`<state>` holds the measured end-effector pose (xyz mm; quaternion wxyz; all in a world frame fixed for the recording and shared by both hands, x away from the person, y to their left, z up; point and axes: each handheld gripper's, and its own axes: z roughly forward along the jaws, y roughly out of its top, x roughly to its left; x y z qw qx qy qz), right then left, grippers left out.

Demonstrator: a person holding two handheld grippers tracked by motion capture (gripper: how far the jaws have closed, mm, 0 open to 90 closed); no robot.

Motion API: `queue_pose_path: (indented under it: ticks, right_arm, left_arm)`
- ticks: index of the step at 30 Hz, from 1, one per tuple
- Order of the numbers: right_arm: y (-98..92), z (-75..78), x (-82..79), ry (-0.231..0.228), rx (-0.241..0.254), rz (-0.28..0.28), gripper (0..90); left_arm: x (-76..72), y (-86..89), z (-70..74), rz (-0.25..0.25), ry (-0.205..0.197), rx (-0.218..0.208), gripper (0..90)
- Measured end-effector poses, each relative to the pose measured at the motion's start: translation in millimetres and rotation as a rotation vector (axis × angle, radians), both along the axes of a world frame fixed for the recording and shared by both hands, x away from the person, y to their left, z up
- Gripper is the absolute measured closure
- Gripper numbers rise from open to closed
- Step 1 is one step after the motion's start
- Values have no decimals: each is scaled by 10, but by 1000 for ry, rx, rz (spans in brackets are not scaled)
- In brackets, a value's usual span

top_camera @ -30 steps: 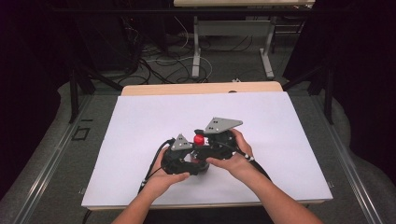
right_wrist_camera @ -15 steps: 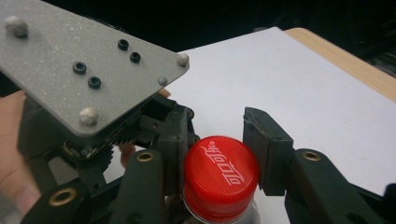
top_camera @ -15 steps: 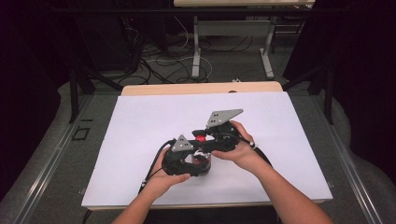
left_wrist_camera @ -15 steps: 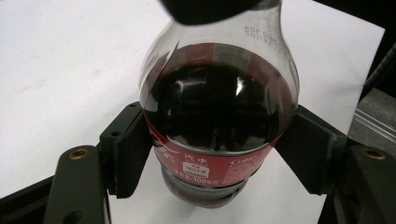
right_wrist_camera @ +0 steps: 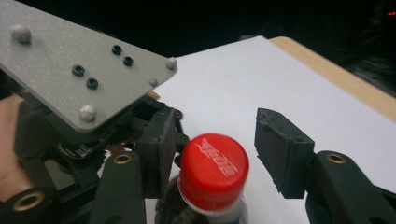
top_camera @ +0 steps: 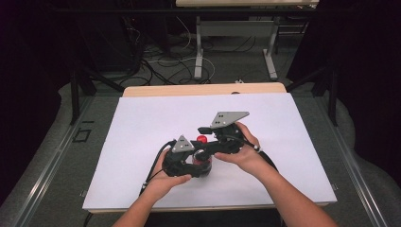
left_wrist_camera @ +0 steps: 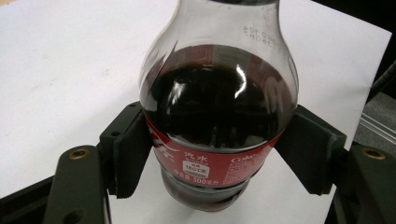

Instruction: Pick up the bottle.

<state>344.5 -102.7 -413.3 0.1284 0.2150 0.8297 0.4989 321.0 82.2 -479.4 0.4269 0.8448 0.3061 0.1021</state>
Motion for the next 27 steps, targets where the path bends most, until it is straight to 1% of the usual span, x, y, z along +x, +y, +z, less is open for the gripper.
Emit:
queue_pose_path:
  ticks: [3, 4, 5, 7, 8, 11, 12, 14, 15, 17, 18, 19, 20, 21, 23, 24, 25, 26, 27]
  right_arm:
    - [24, 1, -61, -11, 12, -40, 502]
    - [34, 1, -76, -13, 23, -51, 503]
    - [39, 2, -88, -10, 29, -60, 503]
    - [53, -3, -102, -9, 40, -90, 508]
    - [55, -4, -103, -5, 42, -101, 522]
    - [55, -13, -98, 3, 34, -133, 550]
    - [53, -13, -101, 13, 23, -143, 564]
    - [54, -19, -104, 20, 22, -149, 603]
    - [52, -19, -104, 27, 22, -141, 605]
    - [47, -21, -88, 13, 24, -115, 608]
    - [37, -16, -76, 20, 28, -96, 610]
    - [20, -7, -57, 23, 17, -69, 610]
    - [9, -6, -30, 22, 29, -42, 611]
    - [-8, 1, -4, 27, 30, -11, 611]
    - [-53, 21, 65, 63, 31, 56, 612]
    - [-69, 23, 102, 64, 37, 100, 612]
    - [-94, 28, 146, 67, 25, 154, 612]
    - [-109, 27, 182, 76, 30, 185, 613]
    - [-122, 30, 207, 74, 18, 213, 613]
  left_arm:
    - [4, 7, 1, 11, 0, 5, 305]
    - [4, 10, 0, 13, 4, 7, 305]
    - [4, 7, -5, 17, 5, 0, 304]
    - [0, 3, -7, 20, 11, 8, 305]
    - [10, 6, -9, 13, -2, 17, 304]
    - [2, -13, -20, 16, 7, 7, 305]
    - [-1, -15, -20, 15, 10, 9, 305]
    - [1, -16, -21, 13, 10, 8, 305]
    - [0, -15, -21, 12, 11, 6, 305]
    - [5, -7, -16, 7, 4, 10, 305]
    - [1, -7, -15, 8, 8, 3, 305]
    - [-1, -5, -11, 7, 9, 1, 305]
    - [-15, -10, -12, 13, 23, -14, 305]
    - [-12, -6, -6, 3, 19, -8, 305]
    - [-18, -12, -7, -4, 18, -14, 305]
    - [-19, -12, -5, -11, 14, -8, 305]
    - [-28, -22, -9, -7, 24, -19, 305]
    - [-24, -22, -10, -17, 19, -11, 305]
    - [-29, -28, -14, -18, 22, -12, 305]
